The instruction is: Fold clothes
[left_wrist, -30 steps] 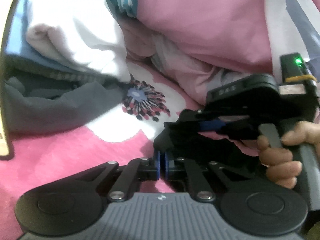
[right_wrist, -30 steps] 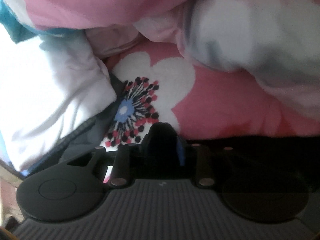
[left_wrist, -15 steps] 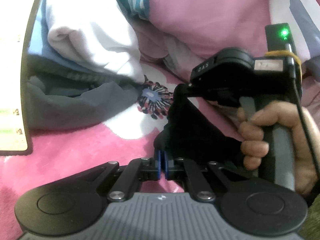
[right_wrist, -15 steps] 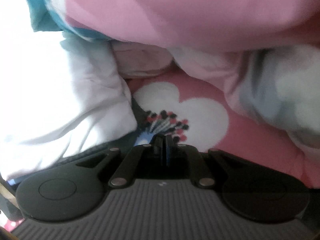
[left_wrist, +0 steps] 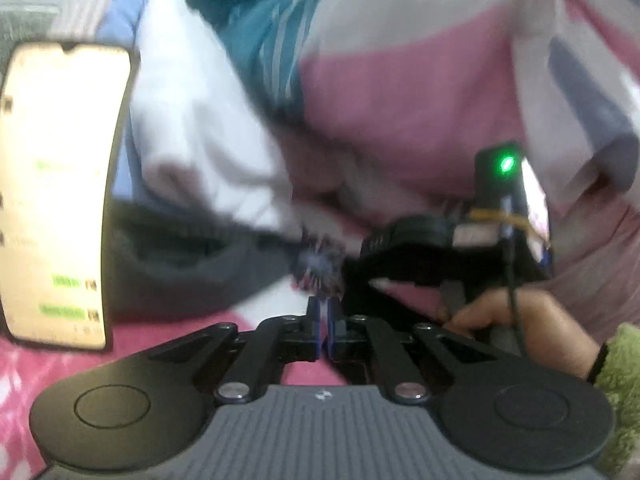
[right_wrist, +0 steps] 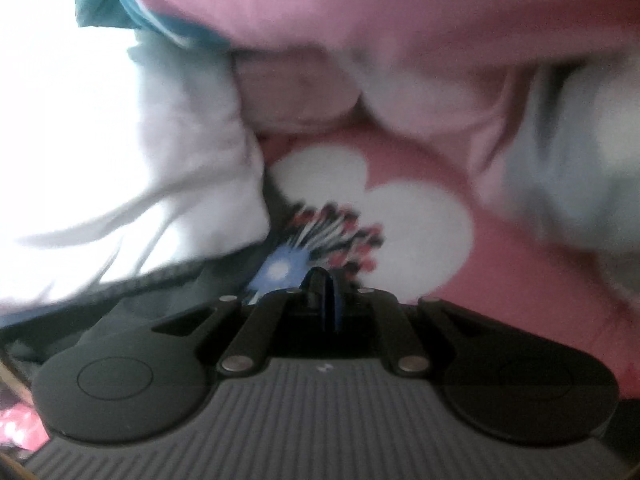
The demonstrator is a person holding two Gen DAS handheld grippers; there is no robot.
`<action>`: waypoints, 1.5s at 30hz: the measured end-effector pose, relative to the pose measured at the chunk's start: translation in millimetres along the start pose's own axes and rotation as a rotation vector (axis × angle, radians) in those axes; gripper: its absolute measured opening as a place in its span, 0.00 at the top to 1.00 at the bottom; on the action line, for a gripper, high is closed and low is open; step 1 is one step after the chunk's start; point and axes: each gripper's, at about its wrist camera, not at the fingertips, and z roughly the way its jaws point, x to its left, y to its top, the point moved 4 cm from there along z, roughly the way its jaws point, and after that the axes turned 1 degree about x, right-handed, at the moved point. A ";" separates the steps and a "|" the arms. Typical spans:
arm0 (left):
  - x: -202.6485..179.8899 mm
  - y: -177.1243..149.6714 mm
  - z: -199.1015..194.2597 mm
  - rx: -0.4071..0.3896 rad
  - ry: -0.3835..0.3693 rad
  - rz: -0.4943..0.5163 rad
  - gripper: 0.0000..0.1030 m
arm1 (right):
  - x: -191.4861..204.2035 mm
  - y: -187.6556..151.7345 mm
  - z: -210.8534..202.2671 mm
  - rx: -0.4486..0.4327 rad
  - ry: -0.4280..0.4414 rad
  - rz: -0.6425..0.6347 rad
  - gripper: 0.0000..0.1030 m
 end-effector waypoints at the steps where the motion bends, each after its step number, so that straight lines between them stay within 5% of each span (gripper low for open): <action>1: 1.4 -0.7 3.1 0.022 0.000 -0.011 0.94 | -0.1 -0.8 -2.2 -0.006 0.004 0.005 0.95; 7: 11.2 -5.3 17.0 0.130 -0.024 -0.090 0.67 | 8.6 3.0 -43.7 -0.058 0.024 -0.037 0.88; 10: 12.0 -8.7 18.8 0.144 -0.034 -0.095 0.67 | 13.0 3.6 -66.7 -0.058 0.029 -0.086 0.75; 14: 8.3 -11.9 24.9 0.143 -0.045 -0.082 0.68 | 20.1 0.5 -72.9 0.007 0.013 -0.133 0.74; 16: 8.3 -13.1 30.5 0.153 -0.054 -0.095 0.87 | 21.9 -1.8 -67.2 0.055 -0.009 -0.142 0.72; 19: 9.9 -12.8 36.4 0.161 -0.076 -0.125 0.97 | 19.7 -5.4 -59.6 0.088 -0.040 -0.128 0.72; 24: 8.2 -3.2 9.0 0.089 -0.066 -0.091 0.98 | 10.4 -6.1 -51.4 0.092 -0.041 -0.075 0.74; 28: 12.8 -0.2 2.6 0.114 -0.069 -0.117 0.98 | 12.7 -12.0 -37.8 0.137 -0.012 -0.091 0.85; 33: 16.6 -3.8 1.4 0.150 -0.073 -0.138 0.98 | 20.9 -18.6 3.6 0.201 0.005 -0.114 0.87; 40: 24.8 -3.2 2.6 0.166 -0.047 -0.157 0.98 | 18.0 8.8 24.0 0.112 0.012 -0.019 0.87; 45: 37.6 2.6 -5.8 0.126 0.000 -0.208 0.91 | 18.0 9.2 -25.1 0.046 -0.006 -0.039 0.86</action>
